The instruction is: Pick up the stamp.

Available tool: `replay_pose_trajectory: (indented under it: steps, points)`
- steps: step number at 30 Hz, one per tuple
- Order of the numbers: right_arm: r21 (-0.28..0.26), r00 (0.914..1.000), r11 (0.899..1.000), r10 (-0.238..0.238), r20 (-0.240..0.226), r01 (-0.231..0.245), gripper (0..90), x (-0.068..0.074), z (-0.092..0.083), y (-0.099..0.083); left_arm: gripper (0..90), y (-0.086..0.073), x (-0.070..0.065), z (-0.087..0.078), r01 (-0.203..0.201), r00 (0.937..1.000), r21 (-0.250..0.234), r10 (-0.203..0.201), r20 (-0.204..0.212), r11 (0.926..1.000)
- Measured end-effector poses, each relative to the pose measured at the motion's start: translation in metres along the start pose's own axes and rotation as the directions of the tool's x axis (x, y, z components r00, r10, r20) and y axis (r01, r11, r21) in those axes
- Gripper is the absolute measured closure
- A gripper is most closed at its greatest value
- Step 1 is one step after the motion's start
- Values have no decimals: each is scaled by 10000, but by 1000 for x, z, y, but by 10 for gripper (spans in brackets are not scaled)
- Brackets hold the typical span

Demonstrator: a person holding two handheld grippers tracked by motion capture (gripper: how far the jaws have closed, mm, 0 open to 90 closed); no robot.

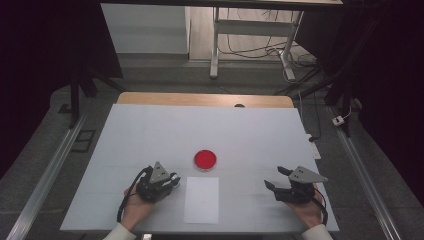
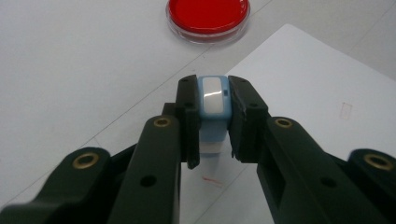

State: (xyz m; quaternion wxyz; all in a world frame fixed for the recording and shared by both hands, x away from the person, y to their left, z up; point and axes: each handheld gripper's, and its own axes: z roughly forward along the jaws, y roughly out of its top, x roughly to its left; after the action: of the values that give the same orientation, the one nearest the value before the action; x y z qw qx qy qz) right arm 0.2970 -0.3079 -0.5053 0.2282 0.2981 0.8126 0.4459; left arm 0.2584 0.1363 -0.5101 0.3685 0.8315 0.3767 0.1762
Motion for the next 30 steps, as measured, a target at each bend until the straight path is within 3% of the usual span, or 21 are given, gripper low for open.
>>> replay_pose_trajectory:
  steps: [17, 30]
  points:
    - [11, 10000, 10000, -10, 20, 10, 275, 0, 0, 0, 748, 2, 6, -11, 357, 9993, -658, -350, 129, 9972]
    - [12, 10000, 10000, 36, 39, -36, 276, 0, 0, 0, 748, 10, 10, -22, 758, 9954, -1334, -672, 678, 9882]
